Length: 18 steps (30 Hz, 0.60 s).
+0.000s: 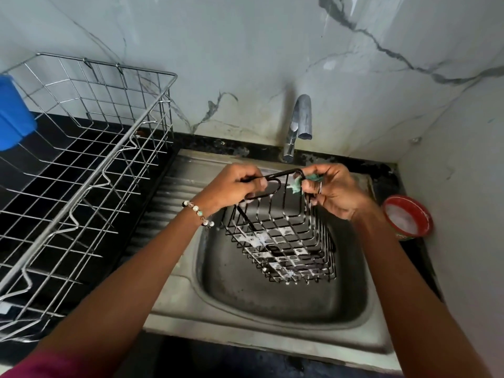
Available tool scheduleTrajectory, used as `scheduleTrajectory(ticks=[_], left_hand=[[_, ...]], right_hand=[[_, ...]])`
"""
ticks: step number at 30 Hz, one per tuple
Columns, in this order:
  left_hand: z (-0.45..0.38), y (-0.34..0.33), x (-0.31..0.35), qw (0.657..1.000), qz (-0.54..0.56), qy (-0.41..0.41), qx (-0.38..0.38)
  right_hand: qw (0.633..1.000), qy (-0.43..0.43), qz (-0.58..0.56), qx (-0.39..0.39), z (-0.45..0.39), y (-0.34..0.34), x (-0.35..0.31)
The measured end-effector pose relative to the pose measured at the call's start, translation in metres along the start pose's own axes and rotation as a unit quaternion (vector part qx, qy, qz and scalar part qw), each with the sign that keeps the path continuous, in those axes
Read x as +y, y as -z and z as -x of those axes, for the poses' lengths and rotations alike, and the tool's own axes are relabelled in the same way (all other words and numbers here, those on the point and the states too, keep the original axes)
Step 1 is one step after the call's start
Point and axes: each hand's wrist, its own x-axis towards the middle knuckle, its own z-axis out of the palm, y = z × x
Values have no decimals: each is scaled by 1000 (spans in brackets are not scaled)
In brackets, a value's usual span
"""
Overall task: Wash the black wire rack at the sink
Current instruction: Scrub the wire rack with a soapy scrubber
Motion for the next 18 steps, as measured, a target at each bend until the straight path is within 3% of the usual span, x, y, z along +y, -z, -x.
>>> scheduleTrajectory(ticks=[7, 11, 15, 18], left_hand=[[9, -24, 8, 997, 67, 39, 20], [7, -24, 12, 983, 148, 104, 44], [2, -23, 15, 954, 219, 171, 114], [1, -25, 11, 927, 253, 223, 163]], right_hand=[[959, 34, -60, 276, -5, 6, 11], [931, 38, 108, 345, 4, -11, 19], [850, 106, 273, 438, 15, -39, 25], [830, 173, 338, 408, 23, -58, 32]])
